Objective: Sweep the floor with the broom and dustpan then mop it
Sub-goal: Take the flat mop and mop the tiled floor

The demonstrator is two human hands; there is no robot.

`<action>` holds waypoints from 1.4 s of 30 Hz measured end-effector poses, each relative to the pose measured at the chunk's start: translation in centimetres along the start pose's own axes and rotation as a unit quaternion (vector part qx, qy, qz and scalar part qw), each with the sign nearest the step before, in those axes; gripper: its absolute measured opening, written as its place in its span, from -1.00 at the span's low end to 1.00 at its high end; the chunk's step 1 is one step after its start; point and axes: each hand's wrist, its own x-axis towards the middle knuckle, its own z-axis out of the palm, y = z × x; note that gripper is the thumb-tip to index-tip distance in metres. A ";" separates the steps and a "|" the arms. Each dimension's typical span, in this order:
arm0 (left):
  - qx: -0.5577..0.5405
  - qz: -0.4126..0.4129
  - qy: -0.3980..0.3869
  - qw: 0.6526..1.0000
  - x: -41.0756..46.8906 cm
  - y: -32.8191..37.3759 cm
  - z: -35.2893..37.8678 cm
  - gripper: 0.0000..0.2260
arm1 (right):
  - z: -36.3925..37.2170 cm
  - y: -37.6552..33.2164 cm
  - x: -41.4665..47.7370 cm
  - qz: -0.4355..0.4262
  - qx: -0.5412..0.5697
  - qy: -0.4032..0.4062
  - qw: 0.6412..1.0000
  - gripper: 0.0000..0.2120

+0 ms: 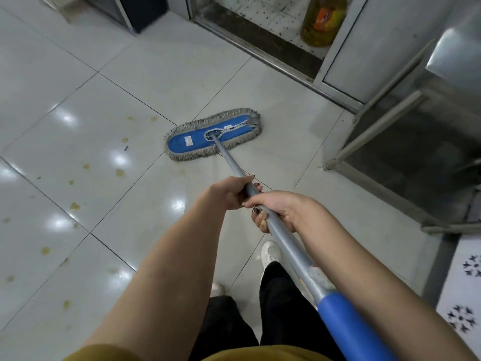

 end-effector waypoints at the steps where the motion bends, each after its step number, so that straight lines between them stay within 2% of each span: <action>1: 0.016 -0.003 -0.004 1.000 -0.6 -0.7 -1.0 -0.78 | 1.0 1.1 0.1 -0.001 0.007 0.001 1.000 -0.78; 10: 0.149 -0.037 -0.028 0.988 -7.4 -7.8 -9.1 -0.76 | 10.7 11.4 -0.6 -0.026 0.051 0.015 0.998 -0.80; 15: 0.130 -0.050 -0.032 0.990 -9.6 -12.7 -10.9 -0.75 | 12.9 16.9 -1.4 -0.030 0.037 0.041 0.998 -0.78; 25: 0.162 -0.034 -0.016 0.986 -15.6 -26.8 -15.8 -0.77 | 18.1 32.6 -1.5 -0.018 0.069 0.035 0.997 -0.78; 30: 0.175 -0.059 -0.029 0.982 -18.7 -32.7 -18.4 -0.77 | 20.8 39.5 -2.3 -0.009 0.088 0.022 0.996 -0.78; 36: 0.207 -0.064 -0.018 0.976 -20.4 -34.7 -20.7 -0.80 | 23.4 42.6 -2.3 -0.002 0.135 0.023 0.991 -0.70; 42: 0.191 0.006 0.039 0.981 -18.2 -33.0 -21.9 -0.79 | 25.2 39.8 -0.2 -0.025 0.157 0.049 0.986 -0.59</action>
